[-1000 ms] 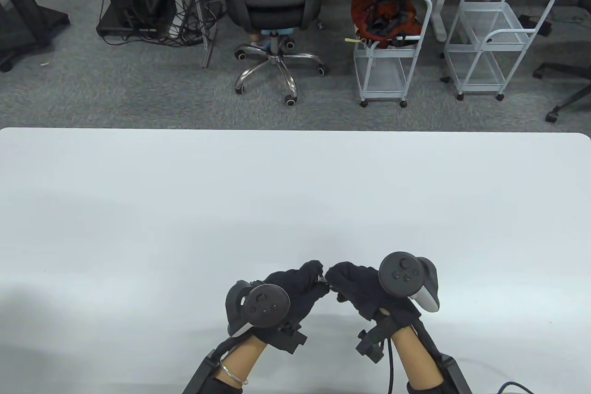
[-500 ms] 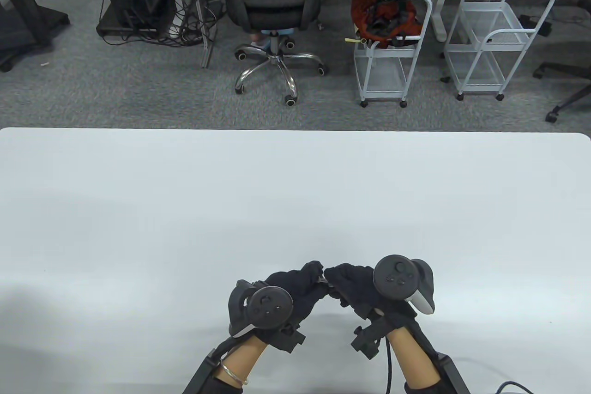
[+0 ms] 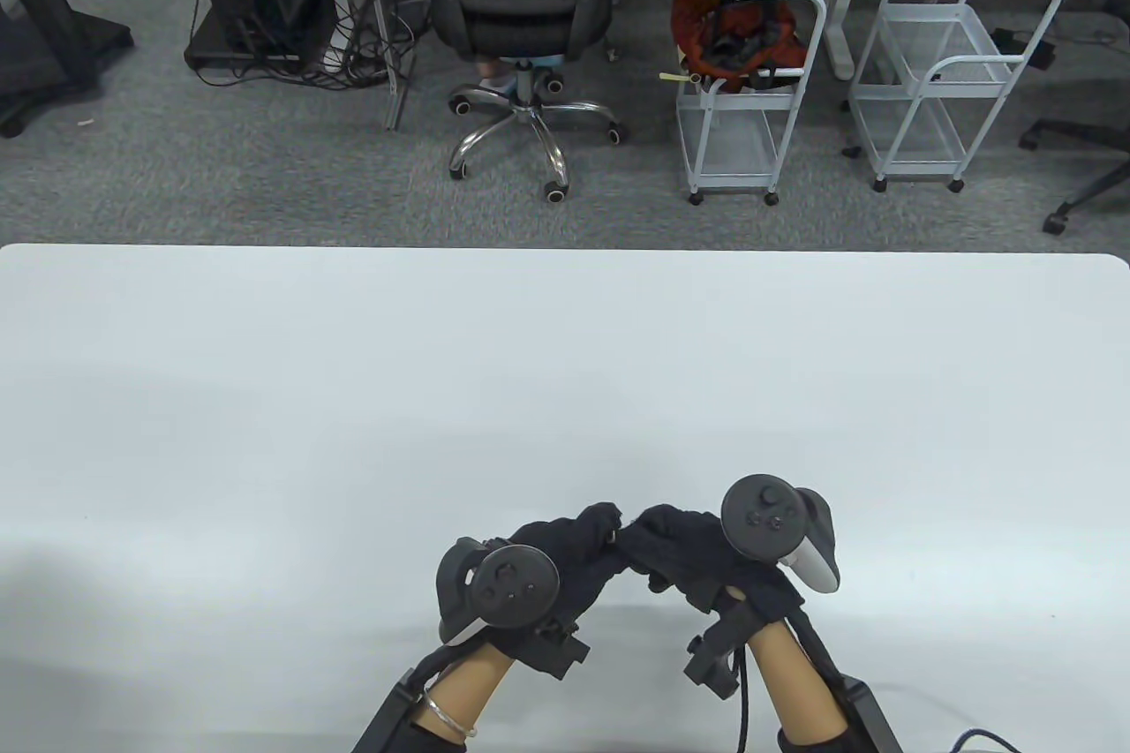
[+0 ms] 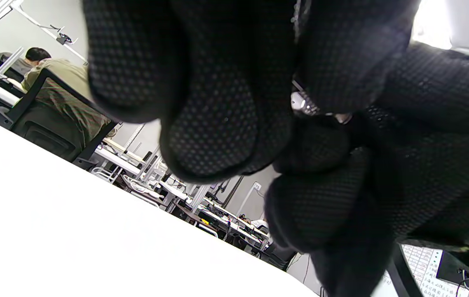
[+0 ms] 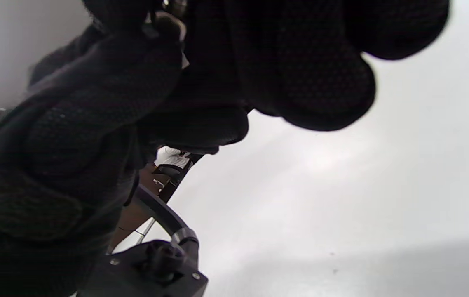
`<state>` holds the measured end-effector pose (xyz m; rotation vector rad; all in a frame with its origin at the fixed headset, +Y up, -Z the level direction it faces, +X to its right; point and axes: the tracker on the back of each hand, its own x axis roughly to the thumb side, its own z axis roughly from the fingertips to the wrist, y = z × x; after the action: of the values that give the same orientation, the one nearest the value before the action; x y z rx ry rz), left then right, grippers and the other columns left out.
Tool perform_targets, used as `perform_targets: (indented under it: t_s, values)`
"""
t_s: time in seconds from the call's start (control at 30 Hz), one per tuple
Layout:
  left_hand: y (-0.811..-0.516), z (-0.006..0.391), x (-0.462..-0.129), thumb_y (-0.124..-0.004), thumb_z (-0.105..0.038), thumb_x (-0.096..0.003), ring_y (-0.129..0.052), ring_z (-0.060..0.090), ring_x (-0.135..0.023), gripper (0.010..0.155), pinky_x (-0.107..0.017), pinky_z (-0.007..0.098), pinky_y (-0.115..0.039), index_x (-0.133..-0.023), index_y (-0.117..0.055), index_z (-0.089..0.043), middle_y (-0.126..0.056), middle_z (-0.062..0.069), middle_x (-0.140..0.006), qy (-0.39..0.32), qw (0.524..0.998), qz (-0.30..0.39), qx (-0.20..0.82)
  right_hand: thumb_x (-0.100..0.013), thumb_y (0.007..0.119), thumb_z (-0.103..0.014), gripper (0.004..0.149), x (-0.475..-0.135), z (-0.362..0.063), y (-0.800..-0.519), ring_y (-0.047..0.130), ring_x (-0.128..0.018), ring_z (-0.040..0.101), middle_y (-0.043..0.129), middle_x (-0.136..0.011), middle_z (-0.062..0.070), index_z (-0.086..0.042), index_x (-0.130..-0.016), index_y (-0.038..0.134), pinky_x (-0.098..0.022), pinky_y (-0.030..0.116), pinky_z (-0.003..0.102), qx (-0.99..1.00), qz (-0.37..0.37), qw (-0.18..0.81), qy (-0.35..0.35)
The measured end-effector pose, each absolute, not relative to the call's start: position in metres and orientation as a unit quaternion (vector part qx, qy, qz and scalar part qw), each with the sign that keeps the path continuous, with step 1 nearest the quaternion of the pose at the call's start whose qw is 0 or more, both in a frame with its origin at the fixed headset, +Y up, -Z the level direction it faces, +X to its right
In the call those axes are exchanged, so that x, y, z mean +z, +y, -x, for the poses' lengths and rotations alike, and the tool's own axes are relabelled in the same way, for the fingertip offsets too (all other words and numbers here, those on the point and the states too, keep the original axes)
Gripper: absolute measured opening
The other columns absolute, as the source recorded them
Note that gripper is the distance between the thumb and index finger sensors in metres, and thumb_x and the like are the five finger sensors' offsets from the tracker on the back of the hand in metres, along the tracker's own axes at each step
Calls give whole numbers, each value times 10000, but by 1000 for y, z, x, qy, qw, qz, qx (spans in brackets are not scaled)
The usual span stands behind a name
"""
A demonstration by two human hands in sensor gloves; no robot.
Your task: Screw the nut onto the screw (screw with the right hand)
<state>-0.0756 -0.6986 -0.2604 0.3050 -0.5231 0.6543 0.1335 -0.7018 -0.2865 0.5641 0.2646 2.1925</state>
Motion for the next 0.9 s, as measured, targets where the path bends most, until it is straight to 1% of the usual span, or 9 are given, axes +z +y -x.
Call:
perform_targets:
  t_s: [0.07,0.13,0.2,0.3,0.43,0.63,0.73,0.8,0.9]
  values:
    - [-698,75,-260,-852,-437,-420,-1151,85,-380,486,-340,261,-963,-765,-900,-98,-1148,-28,-537,-257,902,-150,312,-599,620,-402,489,-288,-134,-703,1049,-238,240,1032,-455,160,-13,-607,917,-289,818,466,882,-207,421,43]
    - [-699,76,-260,-852,-438,-421,-1151,87,-379,488,-340,262,-962,-765,-899,-95,-1149,-27,-535,-255,901,-146,320,-598,612,-389,486,-287,-133,-704,1047,-201,235,1038,-418,153,-19,-570,926,-268,820,463,878,-198,435,38]
    - [-699,76,-261,-856,-438,-418,-1151,89,-373,486,-336,263,-962,-761,-902,-96,-1149,-28,-531,-253,900,-141,327,-604,592,-415,510,-287,-134,-704,1047,-249,250,1026,-471,171,-14,-617,906,-292,812,475,876,-205,431,71]
    - [-698,76,-260,-859,-437,-415,-1152,83,-365,486,-330,259,-963,-756,-904,-93,-1151,-28,-522,-253,904,-153,310,-581,684,-463,536,-287,-132,-703,1021,-405,305,956,-634,233,25,-760,815,-379,774,515,867,-222,428,129]
    - [-699,76,-261,-859,-449,-413,-1153,76,-360,493,-329,254,-964,-752,-907,-94,-1152,-36,-515,-259,897,-139,330,-600,612,-397,487,-288,-133,-705,1045,-215,236,1033,-433,155,-21,-579,920,-275,818,464,876,-192,441,47]
    - [-699,77,-262,-864,-448,-409,-1152,73,-349,492,-319,253,-965,-748,-911,-94,-1155,-36,-501,-249,899,-140,333,-588,676,-457,520,-289,-134,-705,1023,-400,292,958,-629,219,16,-756,813,-378,780,502,860,-220,439,139]
    - [-700,78,-263,-861,-456,-409,-1152,73,-355,500,-325,253,-965,-749,-909,-94,-1153,-38,-508,-255,892,-132,348,-602,614,-395,478,-290,-134,-707,1043,-237,241,1024,-458,165,-16,-602,905,-288,813,468,866,-192,457,65]
    - [-701,78,-264,-860,-456,-410,-1152,76,-355,500,-324,255,-964,-751,-908,-93,-1153,-36,-510,-250,894,-127,350,-604,605,-390,471,-289,-133,-707,1043,-235,247,1024,-457,170,-25,-601,903,-285,812,472,868,-188,454,71]
    - [-701,79,-263,-862,-453,-409,-1153,78,-348,498,-318,256,-965,-747,-912,-89,-1155,-33,-503,-243,899,-135,338,-584,672,-471,541,-289,-132,-705,1030,-390,305,967,-622,234,21,-751,824,-367,785,508,863,-215,438,130]
